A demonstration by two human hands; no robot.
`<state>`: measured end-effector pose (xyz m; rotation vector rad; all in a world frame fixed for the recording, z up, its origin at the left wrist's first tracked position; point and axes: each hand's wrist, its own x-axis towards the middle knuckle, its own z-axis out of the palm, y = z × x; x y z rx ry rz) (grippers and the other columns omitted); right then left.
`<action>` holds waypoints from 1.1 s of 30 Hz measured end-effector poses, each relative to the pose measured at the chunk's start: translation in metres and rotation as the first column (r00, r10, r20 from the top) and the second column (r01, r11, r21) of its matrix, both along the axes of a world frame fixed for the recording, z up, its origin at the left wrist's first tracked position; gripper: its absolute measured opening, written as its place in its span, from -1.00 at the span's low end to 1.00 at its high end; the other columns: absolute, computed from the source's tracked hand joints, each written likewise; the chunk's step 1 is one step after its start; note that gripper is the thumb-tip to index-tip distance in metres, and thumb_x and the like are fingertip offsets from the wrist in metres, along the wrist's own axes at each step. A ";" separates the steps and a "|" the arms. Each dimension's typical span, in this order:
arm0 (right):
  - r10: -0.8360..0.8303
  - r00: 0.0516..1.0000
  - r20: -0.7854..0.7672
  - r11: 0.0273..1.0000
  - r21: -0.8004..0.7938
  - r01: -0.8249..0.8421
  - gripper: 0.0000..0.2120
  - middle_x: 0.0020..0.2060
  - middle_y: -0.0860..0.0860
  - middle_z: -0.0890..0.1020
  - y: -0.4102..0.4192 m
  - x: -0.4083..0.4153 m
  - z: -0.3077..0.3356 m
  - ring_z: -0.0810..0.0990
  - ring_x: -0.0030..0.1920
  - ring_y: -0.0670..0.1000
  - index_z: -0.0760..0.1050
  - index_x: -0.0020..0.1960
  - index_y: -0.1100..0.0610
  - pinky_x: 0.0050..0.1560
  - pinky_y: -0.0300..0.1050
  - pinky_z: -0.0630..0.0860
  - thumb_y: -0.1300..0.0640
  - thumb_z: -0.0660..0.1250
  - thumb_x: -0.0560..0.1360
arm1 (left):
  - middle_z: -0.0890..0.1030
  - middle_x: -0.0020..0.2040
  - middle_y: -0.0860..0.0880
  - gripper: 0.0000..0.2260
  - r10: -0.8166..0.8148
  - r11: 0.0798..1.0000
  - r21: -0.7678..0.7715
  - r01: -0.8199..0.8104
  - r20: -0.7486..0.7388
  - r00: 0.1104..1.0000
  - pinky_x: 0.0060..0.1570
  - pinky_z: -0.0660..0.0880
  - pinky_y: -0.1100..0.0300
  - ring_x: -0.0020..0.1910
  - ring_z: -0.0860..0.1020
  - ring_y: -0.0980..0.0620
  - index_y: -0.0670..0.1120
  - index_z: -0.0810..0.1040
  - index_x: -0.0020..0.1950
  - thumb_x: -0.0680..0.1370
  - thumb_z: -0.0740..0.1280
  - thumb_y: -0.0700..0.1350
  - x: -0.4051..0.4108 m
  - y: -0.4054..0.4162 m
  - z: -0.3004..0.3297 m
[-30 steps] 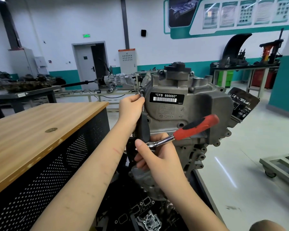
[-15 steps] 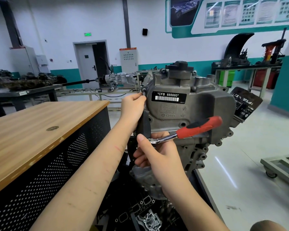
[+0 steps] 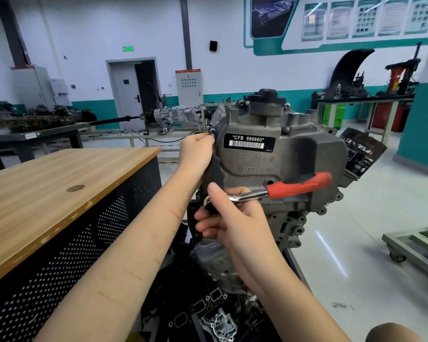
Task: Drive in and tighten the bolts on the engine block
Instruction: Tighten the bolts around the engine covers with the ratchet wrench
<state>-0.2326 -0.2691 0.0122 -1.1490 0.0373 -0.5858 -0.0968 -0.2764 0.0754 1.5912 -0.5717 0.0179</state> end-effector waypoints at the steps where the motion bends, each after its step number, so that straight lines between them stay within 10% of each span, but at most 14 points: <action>1: 0.018 1.000 -0.005 0.999 0.030 -0.018 -0.83 -0.49 0.04 0.59 0.000 0.000 0.001 0.52 -0.52 -0.07 0.37 -0.16 0.17 -0.48 -0.31 0.44 0.10 0.30 0.50 | 0.31 -0.40 0.06 -0.66 -0.008 1.000 -0.003 0.007 -0.019 1.000 -0.53 0.20 0.43 -0.42 0.25 0.19 0.00 0.29 -0.39 0.54 0.20 -0.28 -0.001 0.000 0.001; 7: 0.089 0.996 0.021 0.983 0.160 -0.091 -0.62 -0.50 0.05 0.59 -0.004 -0.003 0.012 0.52 -0.54 -0.08 0.56 -0.52 0.04 -0.49 -0.31 0.46 0.05 0.29 0.46 | 0.35 -0.40 -0.04 -0.73 -0.025 0.998 -0.055 0.016 -0.160 0.987 -0.65 0.20 0.38 -0.45 0.29 0.08 -0.09 0.34 -0.36 0.53 0.21 -0.26 -0.013 0.003 0.007; 17: 0.125 0.992 0.030 0.970 0.204 -0.129 -0.76 -0.51 0.04 0.56 -0.012 -0.010 0.030 0.50 -0.55 -0.07 0.43 -0.22 0.15 -0.51 -0.31 0.45 0.00 0.25 0.50 | 0.36 -0.40 -0.06 -0.75 -0.031 0.985 -0.171 -0.011 -0.240 0.970 -0.61 0.23 0.35 -0.44 0.30 0.06 -0.11 0.37 -0.36 0.53 0.21 -0.27 -0.013 -0.004 0.008; 22: -0.008 0.999 -0.040 0.996 -0.091 0.004 -0.79 -0.55 0.00 0.45 -0.020 -0.012 0.038 0.32 -0.62 -0.07 0.41 -0.23 0.11 -0.56 -0.31 0.27 0.04 0.24 0.54 | 0.49 0.07 -0.01 -0.68 0.024 0.985 -0.170 0.013 0.214 0.977 0.05 0.39 0.28 0.05 0.45 0.11 -0.18 0.46 0.29 0.57 0.12 -0.34 -0.028 0.013 -0.027; 24: -0.069 0.996 -0.061 0.960 -0.275 0.049 -0.79 -0.55 0.01 0.43 -0.023 -0.014 0.042 0.31 -0.63 -0.08 0.43 -0.24 0.16 -0.59 -0.34 0.23 0.08 0.25 0.52 | 0.48 0.17 0.00 -0.51 0.018 0.987 -0.157 0.040 0.352 0.936 0.00 0.40 0.41 0.03 0.49 0.22 -0.12 0.35 0.39 0.50 0.14 -0.45 -0.045 0.019 -0.047; 28: -0.241 0.966 -0.088 0.736 -0.665 0.124 -0.79 -0.48 -0.04 0.45 -0.028 -0.014 0.049 0.38 -0.57 -0.17 0.38 -0.18 0.21 -0.51 -0.33 0.30 0.08 0.27 0.50 | 0.60 -0.30 0.07 -0.69 -0.272 0.869 -0.450 0.205 -0.088 0.958 -0.51 0.41 0.42 -0.45 0.53 0.25 -0.10 0.62 0.08 0.57 0.09 -0.28 -0.061 0.021 -0.056; 33: -0.513 0.858 0.004 0.250 -0.956 0.154 -0.76 -0.20 0.03 0.54 -0.020 -0.017 0.055 0.51 -0.16 0.13 0.28 -0.03 0.12 -0.20 -0.04 0.43 -0.06 0.18 0.53 | 0.64 -0.37 0.06 -0.44 -0.696 0.645 -0.646 0.407 -0.277 0.662 -0.36 0.51 0.35 -0.35 0.62 0.16 0.04 0.68 -0.38 0.60 0.00 0.11 -0.064 0.027 -0.055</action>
